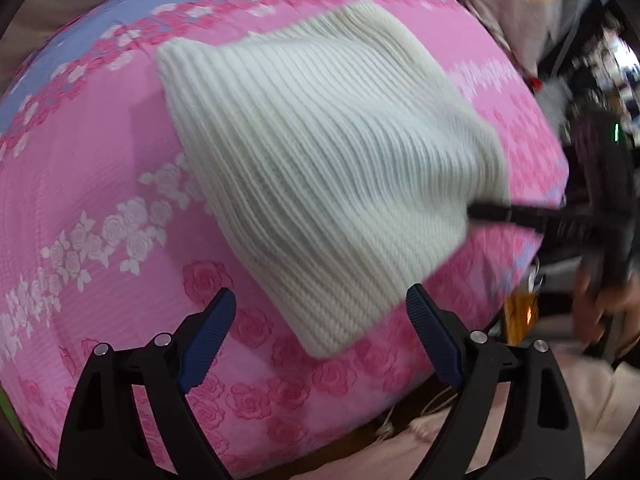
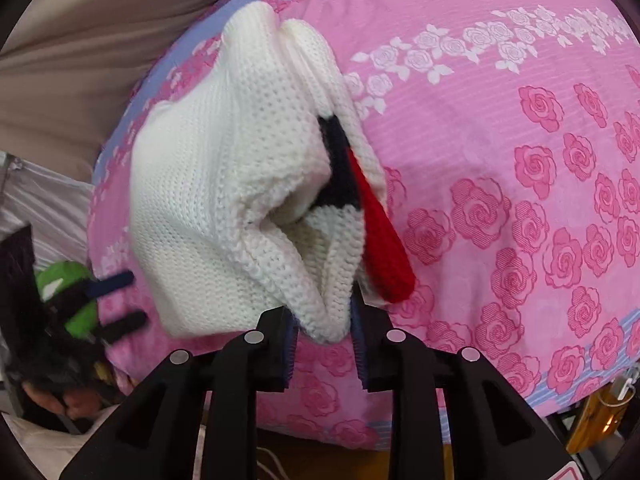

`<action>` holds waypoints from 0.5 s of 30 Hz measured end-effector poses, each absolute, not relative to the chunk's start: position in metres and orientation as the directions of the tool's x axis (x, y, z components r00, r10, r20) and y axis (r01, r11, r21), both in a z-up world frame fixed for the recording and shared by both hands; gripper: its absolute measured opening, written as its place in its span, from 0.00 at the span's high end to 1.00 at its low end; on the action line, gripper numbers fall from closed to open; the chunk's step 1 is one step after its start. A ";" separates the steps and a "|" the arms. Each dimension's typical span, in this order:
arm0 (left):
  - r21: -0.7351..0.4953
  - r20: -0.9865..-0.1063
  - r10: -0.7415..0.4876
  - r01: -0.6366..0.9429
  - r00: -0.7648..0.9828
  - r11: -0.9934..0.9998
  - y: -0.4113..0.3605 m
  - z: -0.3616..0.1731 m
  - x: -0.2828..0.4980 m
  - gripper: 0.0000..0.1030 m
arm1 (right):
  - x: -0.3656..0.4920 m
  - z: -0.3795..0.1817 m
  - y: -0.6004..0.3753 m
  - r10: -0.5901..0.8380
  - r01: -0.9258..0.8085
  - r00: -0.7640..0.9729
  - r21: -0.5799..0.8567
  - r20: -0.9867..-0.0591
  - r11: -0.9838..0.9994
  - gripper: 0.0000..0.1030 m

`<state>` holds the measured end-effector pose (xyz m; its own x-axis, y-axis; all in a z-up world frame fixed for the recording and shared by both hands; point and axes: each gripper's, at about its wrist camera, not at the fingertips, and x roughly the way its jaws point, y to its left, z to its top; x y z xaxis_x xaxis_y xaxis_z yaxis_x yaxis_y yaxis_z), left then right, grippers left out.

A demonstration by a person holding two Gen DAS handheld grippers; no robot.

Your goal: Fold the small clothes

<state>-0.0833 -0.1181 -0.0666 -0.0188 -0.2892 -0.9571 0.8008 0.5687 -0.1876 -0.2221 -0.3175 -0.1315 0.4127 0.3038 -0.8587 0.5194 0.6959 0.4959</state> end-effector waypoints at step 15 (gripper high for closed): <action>-0.109 -0.990 -0.136 0.816 -0.038 0.567 -0.135 -0.113 -0.102 0.51 | -0.236 -0.154 -0.312 0.310 0.552 0.345 0.459 -0.886 0.697 0.74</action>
